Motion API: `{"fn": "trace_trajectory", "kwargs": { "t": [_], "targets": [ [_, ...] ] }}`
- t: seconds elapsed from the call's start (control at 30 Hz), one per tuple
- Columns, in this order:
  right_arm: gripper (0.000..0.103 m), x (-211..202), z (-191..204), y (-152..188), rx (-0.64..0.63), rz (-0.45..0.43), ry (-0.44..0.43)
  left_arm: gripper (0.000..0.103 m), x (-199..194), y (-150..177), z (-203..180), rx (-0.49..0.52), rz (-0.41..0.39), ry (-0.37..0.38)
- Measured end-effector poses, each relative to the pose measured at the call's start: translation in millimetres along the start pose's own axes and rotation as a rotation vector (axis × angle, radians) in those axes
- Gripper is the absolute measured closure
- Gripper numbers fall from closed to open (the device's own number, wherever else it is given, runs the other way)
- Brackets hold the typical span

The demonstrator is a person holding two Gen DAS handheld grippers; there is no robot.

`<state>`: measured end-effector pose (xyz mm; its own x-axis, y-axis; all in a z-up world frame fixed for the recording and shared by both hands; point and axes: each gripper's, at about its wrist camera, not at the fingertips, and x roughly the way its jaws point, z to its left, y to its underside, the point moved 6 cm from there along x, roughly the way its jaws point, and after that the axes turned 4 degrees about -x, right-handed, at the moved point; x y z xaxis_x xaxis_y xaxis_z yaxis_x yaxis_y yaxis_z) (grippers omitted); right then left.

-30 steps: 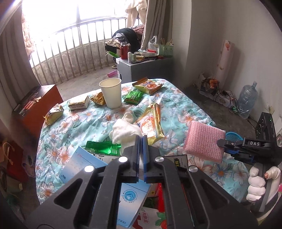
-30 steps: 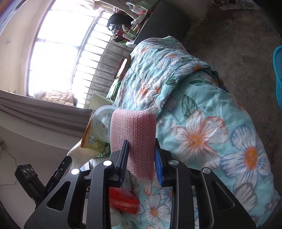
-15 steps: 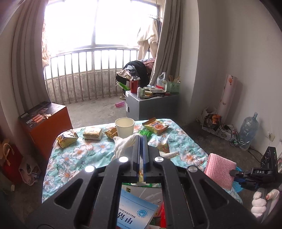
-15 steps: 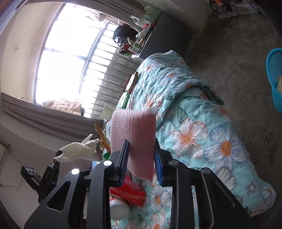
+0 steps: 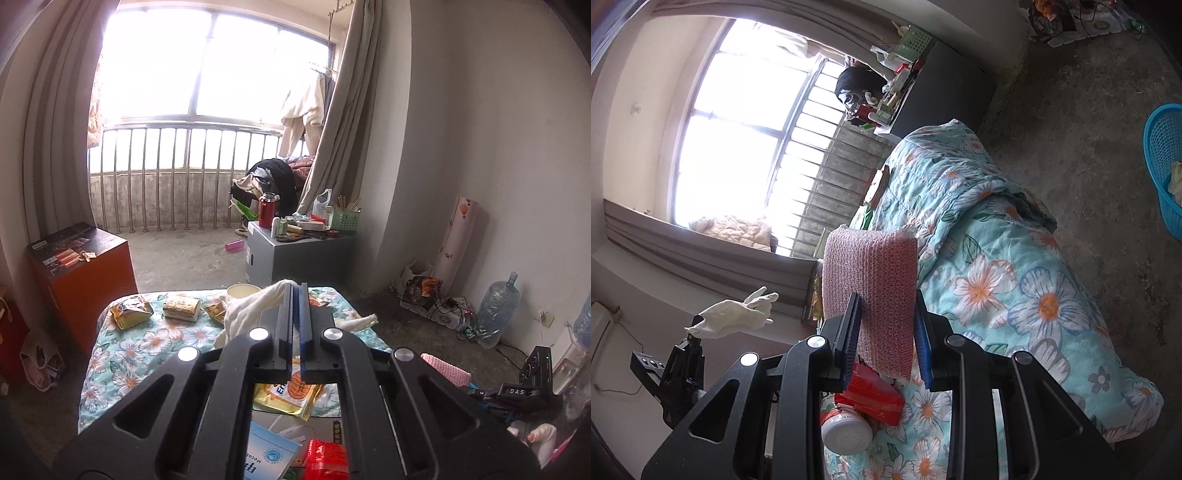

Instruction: Collect trash

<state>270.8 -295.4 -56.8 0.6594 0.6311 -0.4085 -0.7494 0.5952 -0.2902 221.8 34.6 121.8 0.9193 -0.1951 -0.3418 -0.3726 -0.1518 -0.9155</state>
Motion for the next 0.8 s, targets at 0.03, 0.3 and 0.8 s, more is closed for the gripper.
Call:
{"fn": "trace_trajectory", "kwargs": {
  "t": [0.03, 0.3, 0.8],
  "targets": [
    [0.076, -4, -1, 0, 0.003, -0.007, -0.002, 0.103, -2, -2, -6, 0.002, -0.002, 0.023],
    [0.076, -46, -11, -1, 0.04, -0.098, -0.003, 0.103, -2, -5, -77, 0.065, 0.023, 0.233],
    [0.076, -175, -104, -10, 0.195, -0.369, 0.109, 0.103, 60, 77, -275, 0.206, 0.28, 0.552]
  ]
}}
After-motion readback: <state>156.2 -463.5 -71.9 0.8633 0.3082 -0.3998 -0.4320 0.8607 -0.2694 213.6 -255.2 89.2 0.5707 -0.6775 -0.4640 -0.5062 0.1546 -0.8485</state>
